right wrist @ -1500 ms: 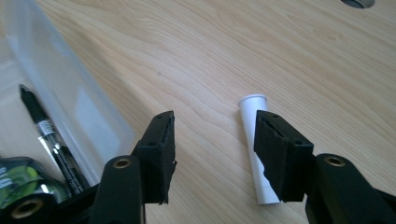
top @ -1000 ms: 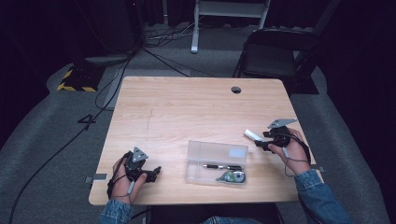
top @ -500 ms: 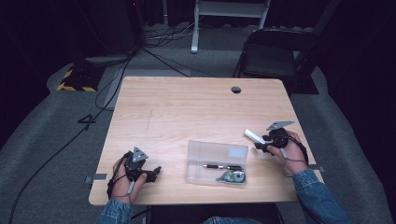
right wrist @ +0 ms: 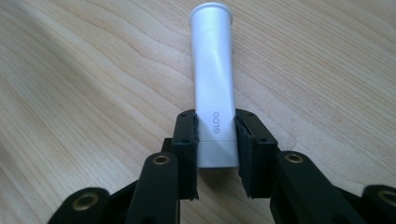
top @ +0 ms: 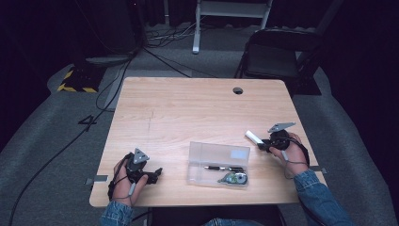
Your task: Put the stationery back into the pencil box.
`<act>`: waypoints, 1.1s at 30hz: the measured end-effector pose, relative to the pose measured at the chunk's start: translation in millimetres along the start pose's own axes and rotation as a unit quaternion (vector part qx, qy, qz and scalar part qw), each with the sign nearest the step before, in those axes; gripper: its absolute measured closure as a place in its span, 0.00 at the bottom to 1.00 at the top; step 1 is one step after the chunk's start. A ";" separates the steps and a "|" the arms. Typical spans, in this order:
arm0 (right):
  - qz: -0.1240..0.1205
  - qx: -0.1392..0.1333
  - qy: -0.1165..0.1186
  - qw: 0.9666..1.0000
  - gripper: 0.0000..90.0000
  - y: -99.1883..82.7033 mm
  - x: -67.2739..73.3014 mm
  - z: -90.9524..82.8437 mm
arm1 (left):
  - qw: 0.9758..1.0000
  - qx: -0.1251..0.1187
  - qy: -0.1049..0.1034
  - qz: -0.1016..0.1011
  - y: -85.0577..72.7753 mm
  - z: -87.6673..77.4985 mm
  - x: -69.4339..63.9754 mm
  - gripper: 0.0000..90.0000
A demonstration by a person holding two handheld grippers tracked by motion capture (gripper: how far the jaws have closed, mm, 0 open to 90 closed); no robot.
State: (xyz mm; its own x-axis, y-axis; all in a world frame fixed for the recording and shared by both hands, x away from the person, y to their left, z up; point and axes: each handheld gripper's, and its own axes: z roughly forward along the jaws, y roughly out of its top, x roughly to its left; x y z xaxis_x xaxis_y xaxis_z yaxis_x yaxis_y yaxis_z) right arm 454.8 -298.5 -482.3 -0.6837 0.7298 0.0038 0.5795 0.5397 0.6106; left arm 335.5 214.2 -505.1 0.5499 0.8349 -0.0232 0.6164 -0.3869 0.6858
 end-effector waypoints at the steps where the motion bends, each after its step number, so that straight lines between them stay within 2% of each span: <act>1: 0.001 0.000 0.000 1.000 0.79 0.0 0.1 0.0 | 1.000 0.000 0.000 0.000 0.0 0.0 0.0 0.12; 14: 0.005 -0.001 -0.002 1.000 0.80 1.2 -0.6 -2.6 | 1.000 0.001 0.000 -0.001 0.0 -0.1 0.0 0.12; 19: 0.009 -0.016 -0.003 1.000 0.80 4.4 -0.6 -11.8 | 1.000 -0.001 0.001 0.000 0.0 0.1 0.0 0.12; 24: 0.011 -0.026 0.006 1.000 0.80 9.2 1.6 -21.1 | 1.000 0.000 0.000 0.000 0.0 0.0 0.1 0.12; 33: 0.001 -0.041 0.013 0.999 0.80 17.2 7.9 -37.1 | 1.000 0.000 0.001 0.000 0.0 0.0 0.0 0.12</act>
State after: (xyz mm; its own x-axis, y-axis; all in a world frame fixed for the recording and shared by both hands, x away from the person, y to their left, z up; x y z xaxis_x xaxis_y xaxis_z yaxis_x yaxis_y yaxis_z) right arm 442.9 -299.0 -442.4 -0.6946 0.7190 0.0242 0.5431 0.5020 0.6731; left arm 335.5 214.2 -505.0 0.5494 0.8353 -0.0223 0.6166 -0.3873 0.6854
